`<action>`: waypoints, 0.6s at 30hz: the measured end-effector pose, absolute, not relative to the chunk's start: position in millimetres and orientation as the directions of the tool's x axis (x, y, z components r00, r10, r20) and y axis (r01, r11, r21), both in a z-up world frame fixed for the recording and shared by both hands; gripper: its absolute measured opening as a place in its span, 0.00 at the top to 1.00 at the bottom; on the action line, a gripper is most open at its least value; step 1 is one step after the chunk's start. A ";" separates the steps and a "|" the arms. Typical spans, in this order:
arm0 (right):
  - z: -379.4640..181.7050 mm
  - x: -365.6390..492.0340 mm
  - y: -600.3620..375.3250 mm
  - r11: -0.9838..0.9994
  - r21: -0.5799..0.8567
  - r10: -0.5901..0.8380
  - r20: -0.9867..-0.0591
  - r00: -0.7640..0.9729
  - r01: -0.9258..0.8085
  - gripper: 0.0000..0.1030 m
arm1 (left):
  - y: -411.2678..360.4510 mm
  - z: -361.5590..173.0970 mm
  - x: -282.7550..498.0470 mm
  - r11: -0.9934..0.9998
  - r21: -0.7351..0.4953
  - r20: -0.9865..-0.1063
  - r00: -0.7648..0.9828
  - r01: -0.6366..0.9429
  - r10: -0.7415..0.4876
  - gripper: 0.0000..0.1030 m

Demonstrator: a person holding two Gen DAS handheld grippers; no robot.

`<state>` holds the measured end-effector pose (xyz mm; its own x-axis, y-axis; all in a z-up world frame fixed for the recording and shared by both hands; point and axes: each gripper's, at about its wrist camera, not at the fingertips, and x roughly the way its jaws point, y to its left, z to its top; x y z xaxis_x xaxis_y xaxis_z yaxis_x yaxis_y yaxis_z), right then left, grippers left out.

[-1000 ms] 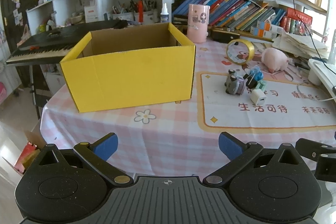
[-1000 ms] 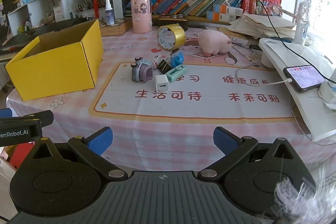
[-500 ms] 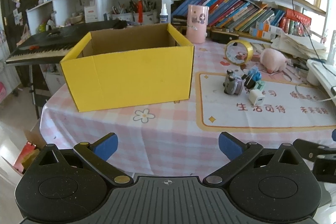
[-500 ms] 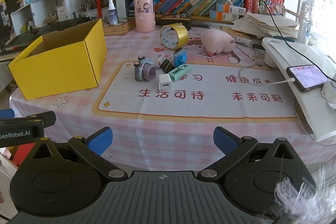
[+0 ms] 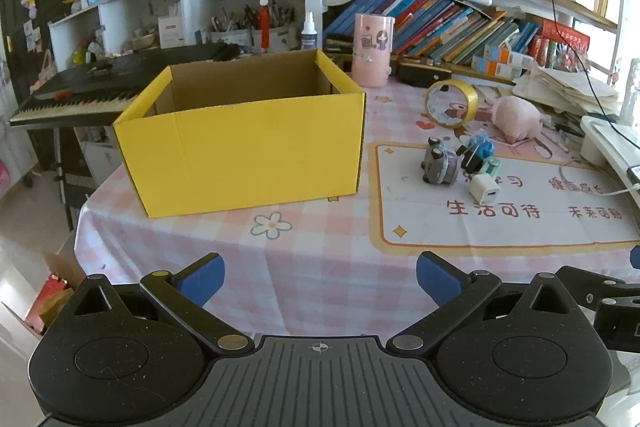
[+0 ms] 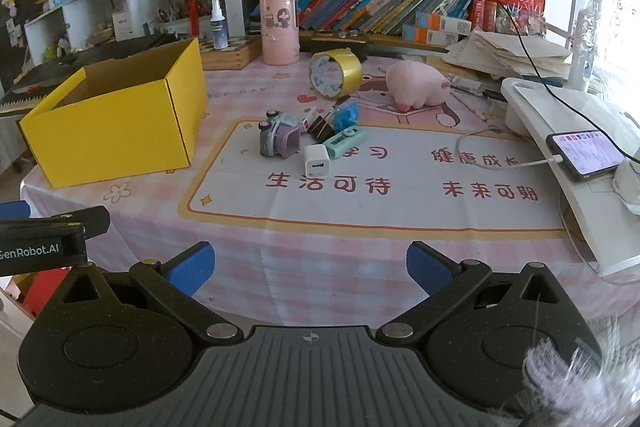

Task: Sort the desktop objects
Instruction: 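Move both tools toward the cluster of small objects on the table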

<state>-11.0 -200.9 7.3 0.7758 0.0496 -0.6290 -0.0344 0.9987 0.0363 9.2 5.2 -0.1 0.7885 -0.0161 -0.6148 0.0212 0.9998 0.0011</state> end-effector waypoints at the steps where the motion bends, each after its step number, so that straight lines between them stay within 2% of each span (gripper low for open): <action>1: 7.5 -10.9 -201.3 0.999 0.036 0.049 -0.628 0.777 -0.034 0.00 | 4.8 0.1 9.1 1.000 0.003 -0.613 0.790 0.022 -0.015 0.00; 18: 8.5 -3.9 -197.5 0.998 0.036 0.055 -0.623 0.780 -0.041 0.01 | 8.0 -0.2 12.4 0.999 0.031 -0.621 0.784 0.013 0.009 0.00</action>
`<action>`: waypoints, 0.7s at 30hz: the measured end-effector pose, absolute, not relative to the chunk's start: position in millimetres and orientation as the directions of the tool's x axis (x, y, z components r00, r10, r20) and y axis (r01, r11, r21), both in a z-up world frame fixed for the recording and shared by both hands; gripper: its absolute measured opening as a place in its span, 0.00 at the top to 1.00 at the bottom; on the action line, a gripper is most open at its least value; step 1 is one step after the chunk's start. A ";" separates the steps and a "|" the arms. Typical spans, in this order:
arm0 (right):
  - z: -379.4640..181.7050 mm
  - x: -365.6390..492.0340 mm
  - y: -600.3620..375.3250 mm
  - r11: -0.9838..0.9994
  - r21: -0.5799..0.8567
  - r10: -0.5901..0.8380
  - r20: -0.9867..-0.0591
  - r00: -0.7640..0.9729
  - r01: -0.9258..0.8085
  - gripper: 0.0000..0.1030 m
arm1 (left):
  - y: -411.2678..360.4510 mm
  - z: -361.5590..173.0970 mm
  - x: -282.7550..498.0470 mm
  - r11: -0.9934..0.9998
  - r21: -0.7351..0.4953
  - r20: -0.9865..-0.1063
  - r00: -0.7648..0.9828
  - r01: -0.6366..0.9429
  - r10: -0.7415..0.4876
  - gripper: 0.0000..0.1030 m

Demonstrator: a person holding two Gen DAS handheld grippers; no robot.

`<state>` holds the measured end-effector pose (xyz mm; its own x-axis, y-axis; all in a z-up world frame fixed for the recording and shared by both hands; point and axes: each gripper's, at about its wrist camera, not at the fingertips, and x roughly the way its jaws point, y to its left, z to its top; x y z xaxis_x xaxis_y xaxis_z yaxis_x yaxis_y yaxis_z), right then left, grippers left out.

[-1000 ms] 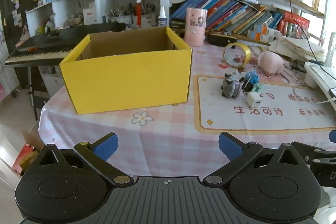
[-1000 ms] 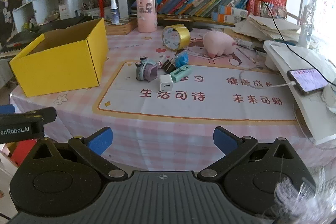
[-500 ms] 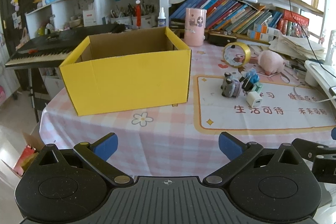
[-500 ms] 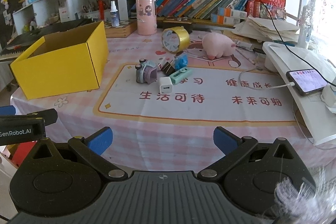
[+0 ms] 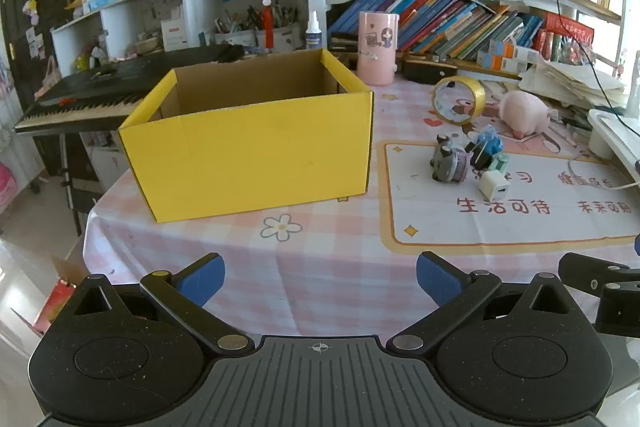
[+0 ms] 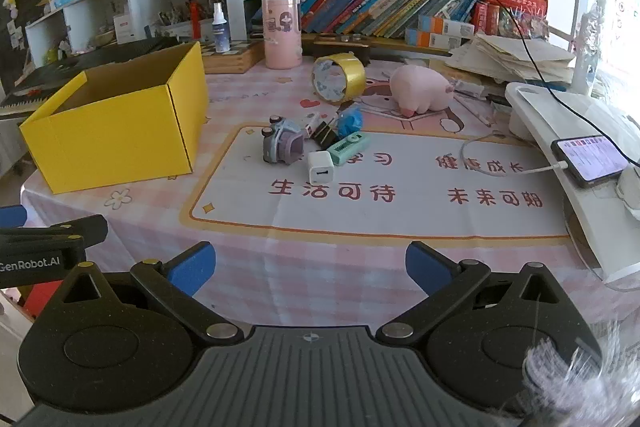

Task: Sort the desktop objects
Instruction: 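Move both tools toward the cluster of small objects on the table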

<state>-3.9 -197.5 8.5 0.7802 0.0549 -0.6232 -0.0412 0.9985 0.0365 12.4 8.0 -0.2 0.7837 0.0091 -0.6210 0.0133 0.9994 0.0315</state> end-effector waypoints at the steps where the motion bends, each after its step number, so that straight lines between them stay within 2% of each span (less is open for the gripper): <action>1: 8.6 -2.9 -197.1 0.998 0.036 0.056 -0.623 0.780 -0.043 0.01 | 8.0 -0.5 13.4 0.999 0.031 -0.624 0.782 0.015 0.008 0.00; 11: 6.8 4.4 -201.1 0.998 0.035 0.056 -0.633 0.772 -0.044 0.02 | -1.3 -4.7 23.4 0.999 0.027 -0.647 0.763 0.042 -0.015 0.00; 21: 4.5 21.6 -218.3 0.997 0.051 0.073 -0.648 0.758 -0.052 0.02 | -23.4 -2.1 34.9 0.996 0.053 -0.632 0.775 0.067 -0.018 0.00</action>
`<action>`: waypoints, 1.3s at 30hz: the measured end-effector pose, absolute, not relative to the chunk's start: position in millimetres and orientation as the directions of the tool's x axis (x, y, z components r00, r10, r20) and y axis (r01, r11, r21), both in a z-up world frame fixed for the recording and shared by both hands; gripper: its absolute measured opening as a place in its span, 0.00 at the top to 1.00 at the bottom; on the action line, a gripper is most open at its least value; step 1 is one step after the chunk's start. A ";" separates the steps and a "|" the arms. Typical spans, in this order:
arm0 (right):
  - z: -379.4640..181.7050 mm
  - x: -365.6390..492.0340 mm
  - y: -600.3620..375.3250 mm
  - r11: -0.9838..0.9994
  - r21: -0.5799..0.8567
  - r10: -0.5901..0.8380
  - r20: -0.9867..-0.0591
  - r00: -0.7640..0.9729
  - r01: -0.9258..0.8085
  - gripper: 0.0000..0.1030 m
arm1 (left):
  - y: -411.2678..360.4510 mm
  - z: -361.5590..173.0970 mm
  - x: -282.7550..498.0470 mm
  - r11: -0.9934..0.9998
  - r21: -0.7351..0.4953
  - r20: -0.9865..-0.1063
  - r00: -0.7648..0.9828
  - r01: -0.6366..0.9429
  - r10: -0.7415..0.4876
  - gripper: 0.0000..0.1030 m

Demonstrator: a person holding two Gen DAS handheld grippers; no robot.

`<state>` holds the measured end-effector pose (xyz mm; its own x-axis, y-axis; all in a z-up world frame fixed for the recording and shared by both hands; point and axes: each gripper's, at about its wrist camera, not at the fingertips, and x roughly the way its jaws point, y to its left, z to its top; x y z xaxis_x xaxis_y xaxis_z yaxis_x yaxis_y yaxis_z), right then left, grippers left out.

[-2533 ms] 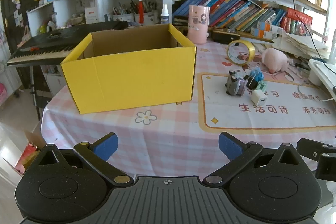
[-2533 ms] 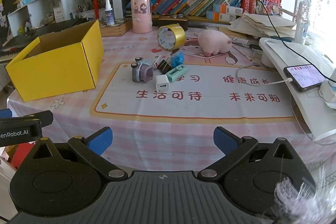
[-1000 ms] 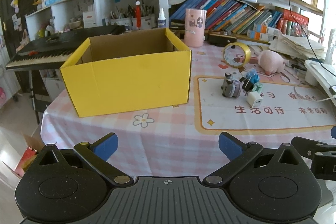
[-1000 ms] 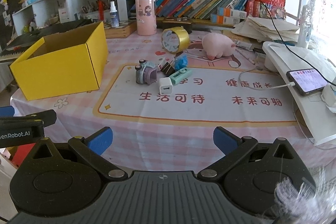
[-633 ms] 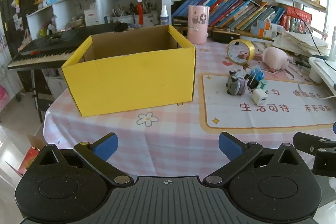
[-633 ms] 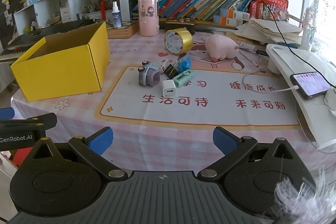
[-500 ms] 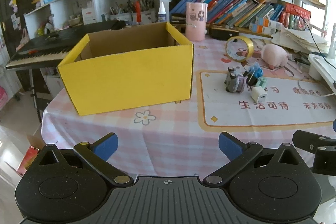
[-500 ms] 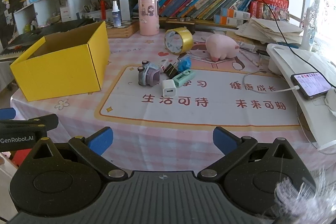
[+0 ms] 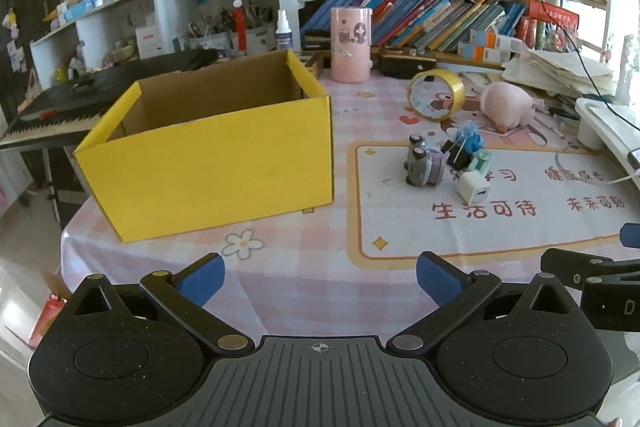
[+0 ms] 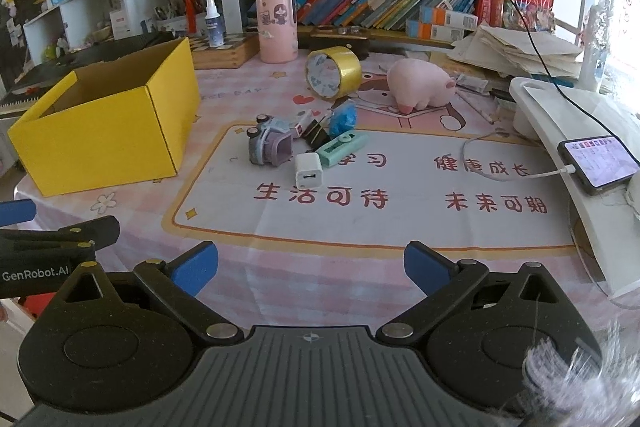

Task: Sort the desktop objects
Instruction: 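Move both tools toward the cluster of small objects on the table, then grasp the white charger with the right tool while the left tool approaches the toy car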

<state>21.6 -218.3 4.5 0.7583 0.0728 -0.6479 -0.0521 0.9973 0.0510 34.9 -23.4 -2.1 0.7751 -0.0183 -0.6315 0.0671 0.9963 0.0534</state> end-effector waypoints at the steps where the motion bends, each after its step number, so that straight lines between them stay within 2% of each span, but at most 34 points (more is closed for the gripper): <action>1: 4.7 23.7 -220.4 0.997 0.052 0.073 -0.651 0.756 -0.052 0.02 | -24.7 -2.4 36.3 0.996 0.052 -0.633 0.774 0.068 -0.020 0.00; 6: 3.7 31.6 -227.5 0.997 0.053 0.078 -0.662 0.746 -0.058 0.06 | -29.5 -5.6 43.1 0.998 0.039 -0.646 0.763 0.056 -0.018 0.00; 22: -7.2 61.2 -251.4 0.998 0.045 0.069 -0.713 0.698 -0.053 0.06 | -50.1 -15.0 71.1 0.997 -0.027 -0.685 0.726 0.067 -0.068 0.00; 39: -6.9 113.5 -269.6 0.983 0.031 0.149 -0.714 0.684 -0.182 0.06 | -77.6 -21.1 116.9 0.999 -0.037 -0.712 0.702 0.002 -0.028 0.00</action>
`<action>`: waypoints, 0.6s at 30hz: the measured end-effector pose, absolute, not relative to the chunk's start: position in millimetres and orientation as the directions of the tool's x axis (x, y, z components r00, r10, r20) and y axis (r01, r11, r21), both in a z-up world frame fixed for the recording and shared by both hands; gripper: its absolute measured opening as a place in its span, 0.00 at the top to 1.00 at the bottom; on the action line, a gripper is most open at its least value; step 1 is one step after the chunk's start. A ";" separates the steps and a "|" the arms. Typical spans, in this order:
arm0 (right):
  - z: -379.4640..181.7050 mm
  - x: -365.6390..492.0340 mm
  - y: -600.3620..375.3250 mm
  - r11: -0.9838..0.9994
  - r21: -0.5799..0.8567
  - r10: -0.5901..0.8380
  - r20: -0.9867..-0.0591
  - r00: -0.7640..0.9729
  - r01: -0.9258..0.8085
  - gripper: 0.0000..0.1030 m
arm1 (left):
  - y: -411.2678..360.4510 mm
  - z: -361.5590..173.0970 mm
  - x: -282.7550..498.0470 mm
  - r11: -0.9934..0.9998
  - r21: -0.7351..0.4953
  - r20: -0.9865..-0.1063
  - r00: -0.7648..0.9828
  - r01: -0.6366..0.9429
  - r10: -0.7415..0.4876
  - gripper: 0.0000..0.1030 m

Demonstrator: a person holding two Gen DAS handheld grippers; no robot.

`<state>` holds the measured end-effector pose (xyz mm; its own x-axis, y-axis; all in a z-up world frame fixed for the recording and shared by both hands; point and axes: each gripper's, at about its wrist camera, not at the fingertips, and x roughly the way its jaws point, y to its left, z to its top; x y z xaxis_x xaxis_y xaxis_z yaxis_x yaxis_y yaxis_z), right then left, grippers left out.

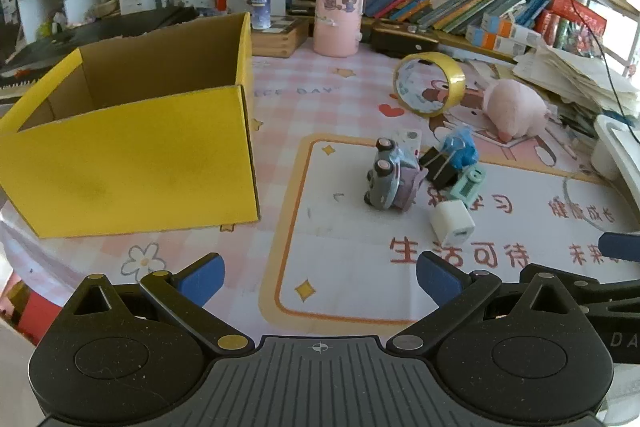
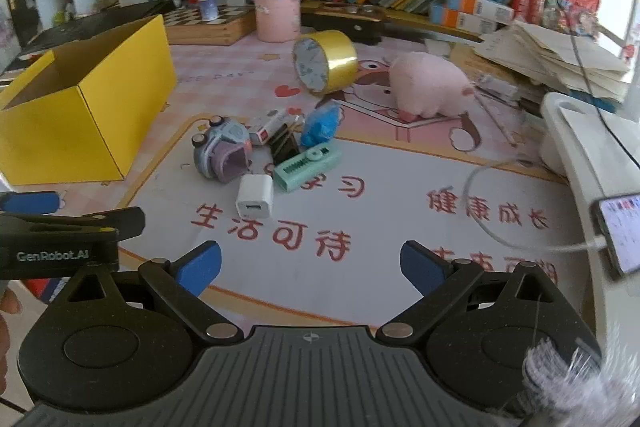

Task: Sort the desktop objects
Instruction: 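Grasp the white charger with the right tool while the left tool approaches the toy car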

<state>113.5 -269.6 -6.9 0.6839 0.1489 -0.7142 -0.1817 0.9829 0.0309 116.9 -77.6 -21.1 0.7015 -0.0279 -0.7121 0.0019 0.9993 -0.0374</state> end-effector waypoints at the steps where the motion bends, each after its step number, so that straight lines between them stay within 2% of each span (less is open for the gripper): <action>1: -6.9 116.7 -270.5 0.980 0.036 0.161 -0.715 0.681 -0.194 0.06 | -78.6 -20.8 118.9 0.999 -0.036 -0.711 0.703 -0.003 -0.023 0.00; 5: -7.1 129.3 -269.2 0.968 0.031 0.194 -0.715 0.672 -0.247 0.09 | -81.6 -21.0 128.1 0.999 -0.031 -0.715 0.699 -0.028 -0.003 0.00; 11: -11.6 153.3 -269.4 0.949 0.040 0.241 -0.729 0.641 -0.311 0.26 | -85.6 -19.3 138.2 0.997 -0.006 -0.717 0.696 -0.074 0.048 0.00; 13: -13.5 160.0 -268.1 0.939 0.053 0.268 -0.734 0.624 -0.341 0.35 | -84.2 -18.9 140.1 0.995 -0.002 -0.718 0.693 -0.101 0.069 0.00; 16: -19.0 169.5 -261.5 0.914 0.069 0.314 -0.746 0.588 -0.400 0.42 | -81.8 -18.2 140.2 0.991 0.011 -0.719 0.688 -0.137 0.103 0.00; 18: -21.8 174.8 -256.5 0.899 0.078 0.336 -0.752 0.567 -0.430 0.44 | -79.4 -17.5 140.1 0.986 0.023 -0.721 0.680 -0.167 0.132 0.00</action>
